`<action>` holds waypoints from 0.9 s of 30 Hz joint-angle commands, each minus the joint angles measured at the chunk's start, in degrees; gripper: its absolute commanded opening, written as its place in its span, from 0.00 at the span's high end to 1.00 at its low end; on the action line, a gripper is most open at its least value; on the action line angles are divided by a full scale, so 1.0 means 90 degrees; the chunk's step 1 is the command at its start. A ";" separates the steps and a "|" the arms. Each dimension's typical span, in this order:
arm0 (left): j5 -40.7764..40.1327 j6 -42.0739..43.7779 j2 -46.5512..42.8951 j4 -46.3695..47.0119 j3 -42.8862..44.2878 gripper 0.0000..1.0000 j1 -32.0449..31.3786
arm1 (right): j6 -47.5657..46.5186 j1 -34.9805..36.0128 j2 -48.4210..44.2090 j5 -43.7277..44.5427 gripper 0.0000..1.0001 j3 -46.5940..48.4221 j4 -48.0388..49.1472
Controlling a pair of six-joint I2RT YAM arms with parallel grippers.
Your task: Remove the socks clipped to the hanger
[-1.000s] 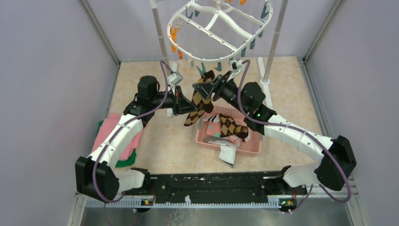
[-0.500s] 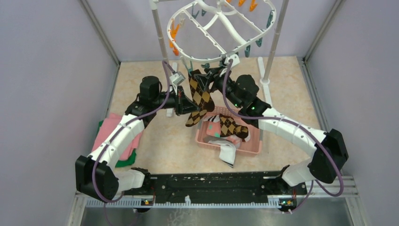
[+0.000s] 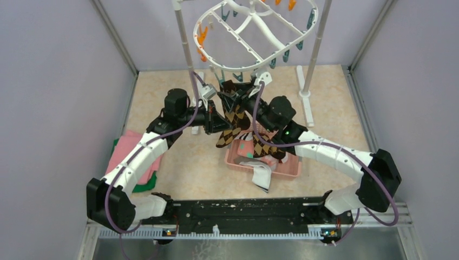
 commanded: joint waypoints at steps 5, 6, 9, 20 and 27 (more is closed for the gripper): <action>-0.0096 0.0054 0.0015 -0.0004 0.0170 1.00 -0.0073 | -0.0697 0.0176 0.0631 0.0992 0.39 0.0848 0.0382; -0.0107 0.0066 0.0026 -0.0030 0.0199 1.00 -0.0078 | -0.0751 0.0188 0.0719 0.1021 0.40 0.0908 0.0467; -0.0132 0.0067 0.0082 -0.0127 0.0306 1.00 -0.0142 | -0.0910 0.0199 0.1081 0.1033 0.47 0.1232 0.0870; -0.0203 -0.0004 0.0087 -0.0083 0.0317 1.00 -0.0180 | -0.0955 0.0148 0.0554 0.1073 0.54 0.0763 0.1277; -0.0209 -0.0117 0.0047 0.0040 0.0230 1.00 -0.0183 | -0.0401 -0.0180 0.0377 0.0744 0.55 0.0785 0.0933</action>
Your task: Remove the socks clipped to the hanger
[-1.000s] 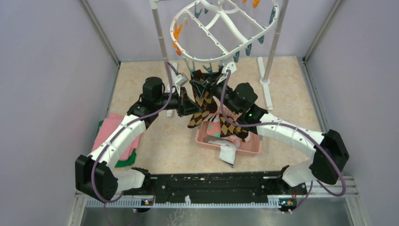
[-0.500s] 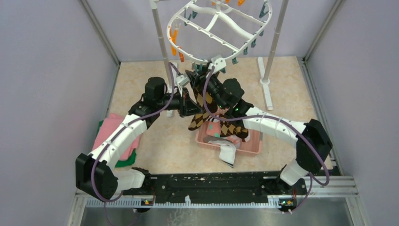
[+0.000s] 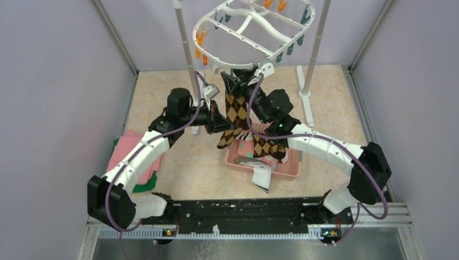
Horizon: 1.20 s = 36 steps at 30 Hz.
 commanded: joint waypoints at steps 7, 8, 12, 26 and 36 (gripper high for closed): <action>0.0039 -0.0089 -0.0039 0.0236 0.0154 1.00 -0.0047 | 0.0323 -0.0174 -0.0291 -0.0431 0.75 0.0136 0.0006; 0.0024 -0.0087 -0.0038 0.0239 0.0148 1.00 -0.0054 | 0.0330 -0.0189 -0.0301 -0.0463 0.78 0.0142 0.0008; -0.0052 -0.0076 -0.0029 0.0224 0.0119 1.00 -0.0056 | 0.0461 -0.0261 -0.0354 -0.0579 0.93 0.0039 0.0058; -0.0426 0.0168 -0.0260 -0.0224 -0.0726 1.00 -0.0057 | 0.1161 -0.0627 -0.0446 -0.1153 1.00 -0.0278 0.0061; -0.0403 0.0291 0.0239 -0.0106 0.0094 1.00 -0.0314 | 0.1463 -0.0676 -0.0729 -0.0879 0.68 -0.0633 -0.0266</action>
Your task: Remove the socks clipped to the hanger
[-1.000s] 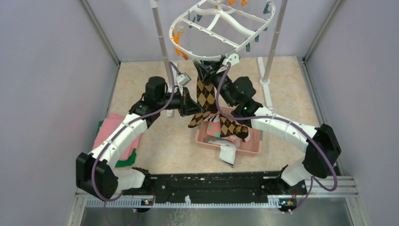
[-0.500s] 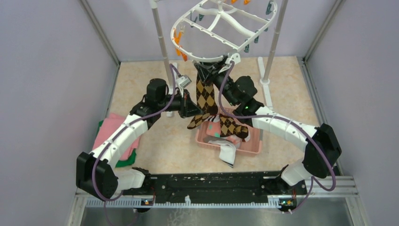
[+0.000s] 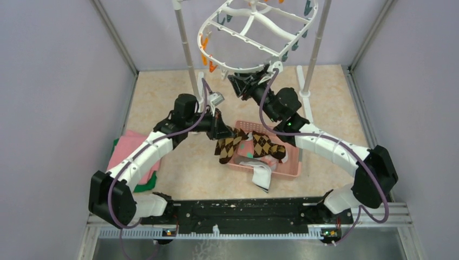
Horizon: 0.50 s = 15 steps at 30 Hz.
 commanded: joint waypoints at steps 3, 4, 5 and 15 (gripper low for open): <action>0.0020 0.0348 0.0311 0.0324 0.0695 1.00 -0.0226 | 0.0366 -0.0041 -0.0749 0.0302 0.39 -0.0719 -0.0066; 0.0034 0.0380 0.0363 0.0322 0.0708 1.00 -0.0242 | 0.0437 -0.0033 -0.0833 0.0342 0.09 -0.0825 -0.0135; 0.0030 0.0397 0.0398 0.0330 0.0711 1.00 -0.0267 | 0.0505 -0.0036 -0.0932 0.0388 0.02 -0.0900 -0.0256; 0.0072 0.1104 0.0862 -0.0073 0.0814 1.00 -0.0662 | 0.1438 -0.0041 -0.3183 0.0306 0.01 -0.2573 -0.1710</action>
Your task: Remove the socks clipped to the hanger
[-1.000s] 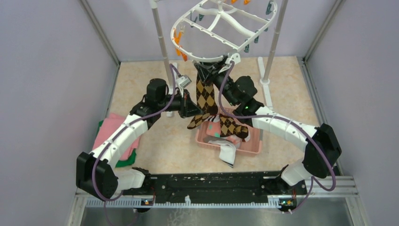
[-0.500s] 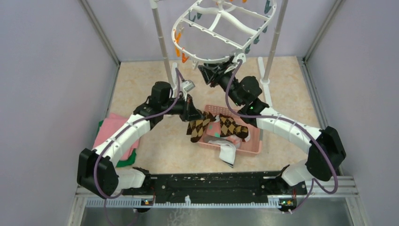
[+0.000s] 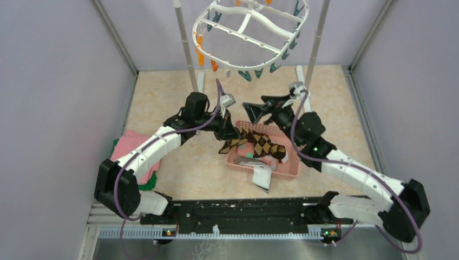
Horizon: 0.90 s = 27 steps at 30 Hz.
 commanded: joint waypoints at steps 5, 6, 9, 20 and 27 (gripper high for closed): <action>-0.0074 0.1166 0.0764 -0.0331 0.0912 1.00 -0.0596 | 0.0703 -0.0002 -0.2518 0.0012 0.01 -0.1106 -0.2759; -0.0086 0.1215 0.0896 -0.0369 0.1060 1.00 -0.0665 | 0.0798 -0.0004 -0.2773 0.0030 0.01 -0.1145 -0.3165; -0.0233 0.1362 0.1241 -0.0403 0.1465 1.00 -0.0852 | 0.1008 -0.0011 -0.3377 -0.0004 0.01 -0.1105 -0.4491; -0.1259 0.2391 0.2141 -0.1984 0.2302 0.01 -0.1430 | 0.2274 0.0027 -0.4489 -0.1251 0.01 -0.1260 -0.7872; -0.0652 0.3491 0.1583 -0.3504 0.3138 0.01 -0.1415 | 0.2375 0.0249 -0.4421 -0.1710 0.02 -0.1460 -0.8421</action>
